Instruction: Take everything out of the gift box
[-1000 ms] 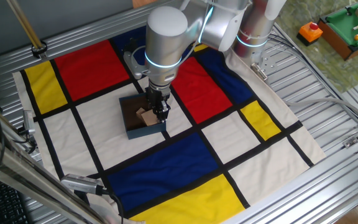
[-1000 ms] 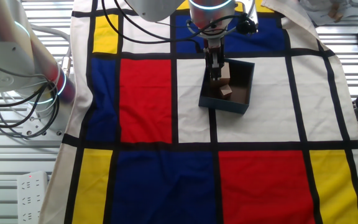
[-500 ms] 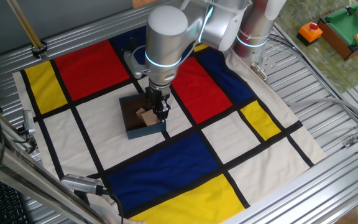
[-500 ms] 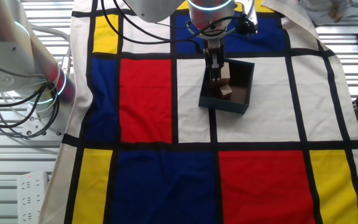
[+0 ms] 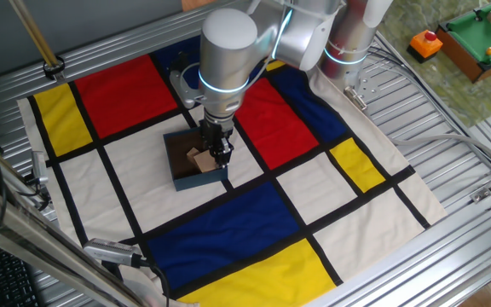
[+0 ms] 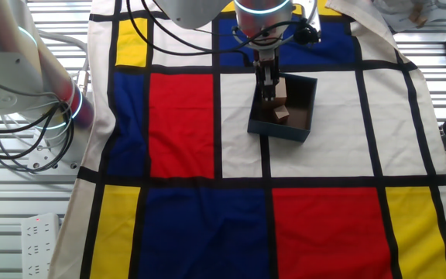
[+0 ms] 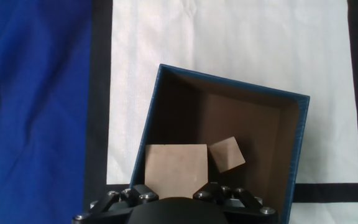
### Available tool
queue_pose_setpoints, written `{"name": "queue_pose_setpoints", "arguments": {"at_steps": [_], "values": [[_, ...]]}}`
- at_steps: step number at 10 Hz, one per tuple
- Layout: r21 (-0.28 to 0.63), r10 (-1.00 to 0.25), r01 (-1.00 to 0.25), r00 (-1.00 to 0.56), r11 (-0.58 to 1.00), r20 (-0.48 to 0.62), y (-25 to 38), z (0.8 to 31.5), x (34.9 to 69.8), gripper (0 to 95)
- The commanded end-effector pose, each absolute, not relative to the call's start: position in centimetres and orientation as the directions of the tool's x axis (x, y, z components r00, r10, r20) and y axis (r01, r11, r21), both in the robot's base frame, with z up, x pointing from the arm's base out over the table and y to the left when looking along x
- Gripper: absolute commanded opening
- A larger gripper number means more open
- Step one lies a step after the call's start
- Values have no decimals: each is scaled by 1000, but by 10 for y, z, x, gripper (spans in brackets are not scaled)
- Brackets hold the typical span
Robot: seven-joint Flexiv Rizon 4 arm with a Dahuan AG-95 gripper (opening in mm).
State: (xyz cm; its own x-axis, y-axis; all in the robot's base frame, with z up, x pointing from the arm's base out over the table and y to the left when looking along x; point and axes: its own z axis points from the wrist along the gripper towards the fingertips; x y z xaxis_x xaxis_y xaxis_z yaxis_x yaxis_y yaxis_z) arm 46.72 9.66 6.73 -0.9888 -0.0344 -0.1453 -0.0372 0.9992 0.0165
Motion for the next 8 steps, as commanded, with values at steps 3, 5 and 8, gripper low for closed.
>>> {"name": "queue_pose_setpoints", "arguments": {"at_steps": [3,5,8], "values": [[21,-34,-37,-992,999,-123,96,68,467,570],[21,-34,-37,-993,999,-109,96,67,467,570],[22,-36,-38,-994,999,-102,96,67,467,570]]}}
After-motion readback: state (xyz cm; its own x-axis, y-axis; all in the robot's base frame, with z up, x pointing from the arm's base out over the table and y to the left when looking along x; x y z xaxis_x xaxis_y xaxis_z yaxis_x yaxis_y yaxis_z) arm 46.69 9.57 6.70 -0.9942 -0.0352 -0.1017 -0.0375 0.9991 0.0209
